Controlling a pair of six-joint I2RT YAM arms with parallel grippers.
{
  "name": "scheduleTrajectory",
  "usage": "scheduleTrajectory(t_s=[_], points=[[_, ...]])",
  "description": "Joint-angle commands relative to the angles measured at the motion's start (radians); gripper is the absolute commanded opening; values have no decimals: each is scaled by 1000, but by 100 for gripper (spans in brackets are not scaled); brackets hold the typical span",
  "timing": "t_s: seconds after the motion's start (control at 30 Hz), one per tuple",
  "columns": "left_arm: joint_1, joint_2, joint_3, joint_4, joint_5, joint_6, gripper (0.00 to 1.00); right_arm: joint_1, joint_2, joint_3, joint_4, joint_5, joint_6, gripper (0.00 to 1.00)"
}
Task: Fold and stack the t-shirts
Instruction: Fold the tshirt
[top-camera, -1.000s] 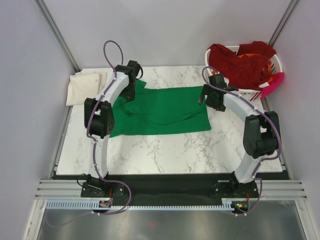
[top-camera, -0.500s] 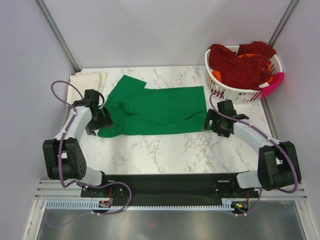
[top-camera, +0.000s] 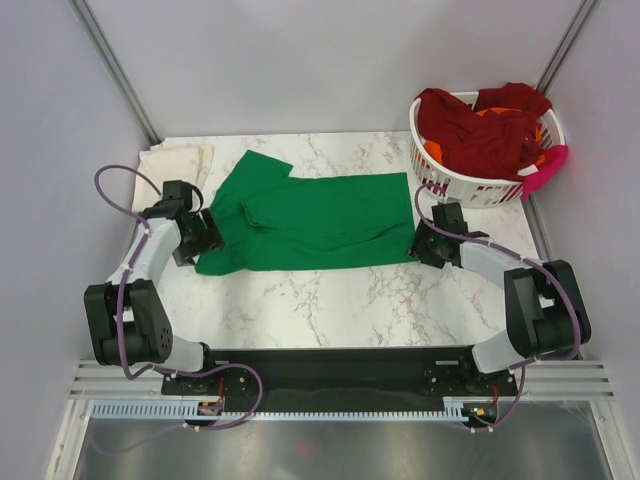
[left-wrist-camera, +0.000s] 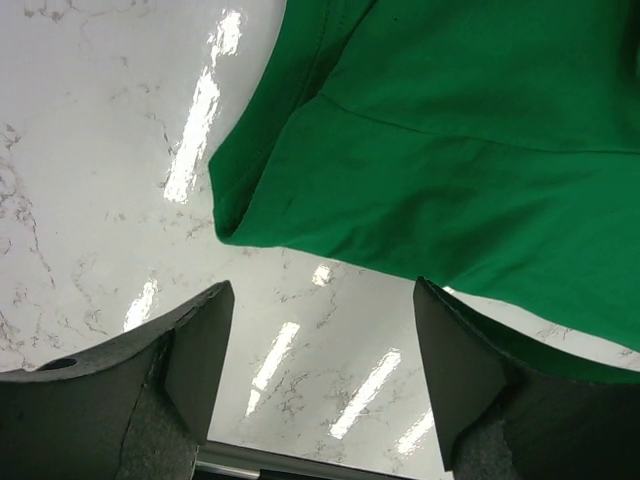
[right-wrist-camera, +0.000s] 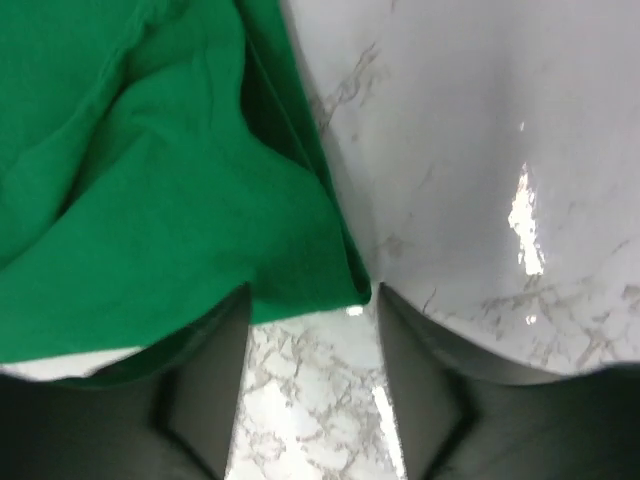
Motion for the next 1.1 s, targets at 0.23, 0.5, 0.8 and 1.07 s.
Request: scheduleTrajectory(t_s=[0.23,0.5,0.8,1.07], points=[[8,7,-27,44,-43,-67,73,-79,-11,-83,95,-81,-10,3],[6,59,-48,20,-76,-152,64,-81,-11,-86,96,-116,-18,2],[8,182,22,4,-179,-186,69,-81,-18,-97,111,-142,-19,0],[8,300,98,29,-202,-186,38,-79,-13,-125,134,-162,-21,0]])
